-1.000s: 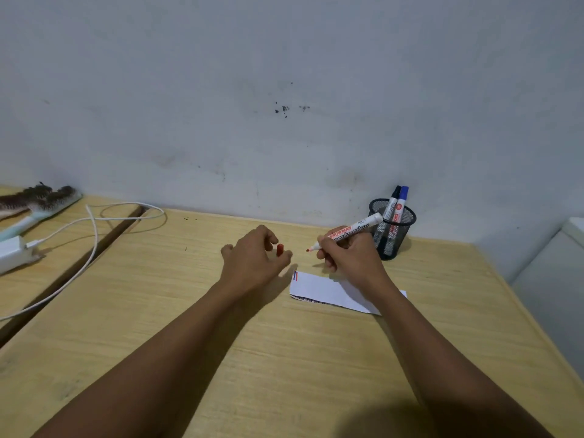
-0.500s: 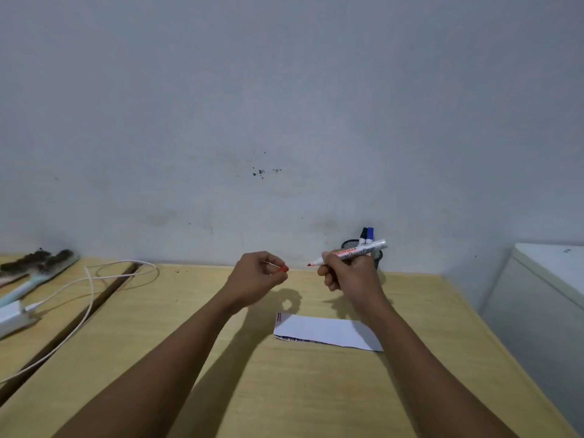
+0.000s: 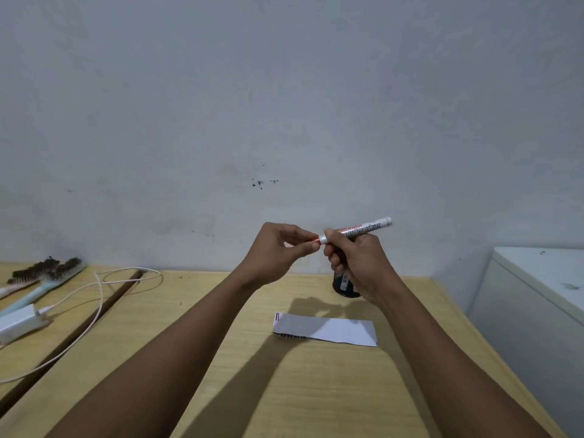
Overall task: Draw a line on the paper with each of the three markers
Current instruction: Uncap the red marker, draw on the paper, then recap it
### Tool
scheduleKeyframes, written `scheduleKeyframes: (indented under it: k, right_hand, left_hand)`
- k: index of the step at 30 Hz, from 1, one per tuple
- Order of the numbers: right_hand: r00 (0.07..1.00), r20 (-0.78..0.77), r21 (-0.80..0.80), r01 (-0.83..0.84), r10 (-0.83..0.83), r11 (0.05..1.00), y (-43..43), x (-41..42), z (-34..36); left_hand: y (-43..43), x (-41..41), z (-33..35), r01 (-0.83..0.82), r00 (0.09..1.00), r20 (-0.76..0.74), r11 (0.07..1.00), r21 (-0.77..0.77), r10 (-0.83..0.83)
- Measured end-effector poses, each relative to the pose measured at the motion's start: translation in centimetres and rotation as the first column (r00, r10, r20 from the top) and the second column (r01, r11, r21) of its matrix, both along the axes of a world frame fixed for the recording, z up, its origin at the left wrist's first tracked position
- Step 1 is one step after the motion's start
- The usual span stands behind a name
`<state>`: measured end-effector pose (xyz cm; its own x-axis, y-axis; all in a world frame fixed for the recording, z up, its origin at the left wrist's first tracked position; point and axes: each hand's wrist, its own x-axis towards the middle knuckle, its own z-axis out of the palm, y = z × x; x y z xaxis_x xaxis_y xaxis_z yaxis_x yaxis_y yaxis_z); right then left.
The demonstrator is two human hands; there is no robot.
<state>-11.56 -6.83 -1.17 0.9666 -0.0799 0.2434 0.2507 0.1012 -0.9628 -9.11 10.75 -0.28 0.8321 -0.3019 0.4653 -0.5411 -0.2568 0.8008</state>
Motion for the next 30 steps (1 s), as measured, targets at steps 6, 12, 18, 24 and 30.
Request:
scheduleKeyframes:
  k: [6,12,18,24,30]
  right_hand:
    - [0.996,-0.090,0.150,-0.001,0.014,0.989,-0.1,-0.2,0.8]
    - [0.874,0.289,-0.399,0.481,-0.390,0.781,-3.0,1.6,1.1]
    - [0.855,0.434,-0.523,0.497,-0.286,0.693,-5.7,4.4,1.4]
    - [0.827,0.353,-0.439,0.560,-0.438,0.703,-9.6,7.5,-0.1]
    - [0.861,0.350,-0.552,0.507,-0.368,0.662,-10.7,9.5,-2.5]
  left_hand:
    - [-1.7,0.3,0.3,-0.181,0.946,0.287,0.980,0.079,0.151]
    - [-3.2,2.8,3.0,-0.250,0.929,0.302,0.965,0.082,0.215]
    - [-7.3,4.8,5.0,-0.127,0.946,0.320,0.970,0.209,0.055]
    - [-10.2,9.1,2.0,-0.222,0.956,0.261,0.910,0.351,0.132]
    - [-12.6,12.3,-2.5,-0.218,0.975,0.102,0.769,0.602,0.197]
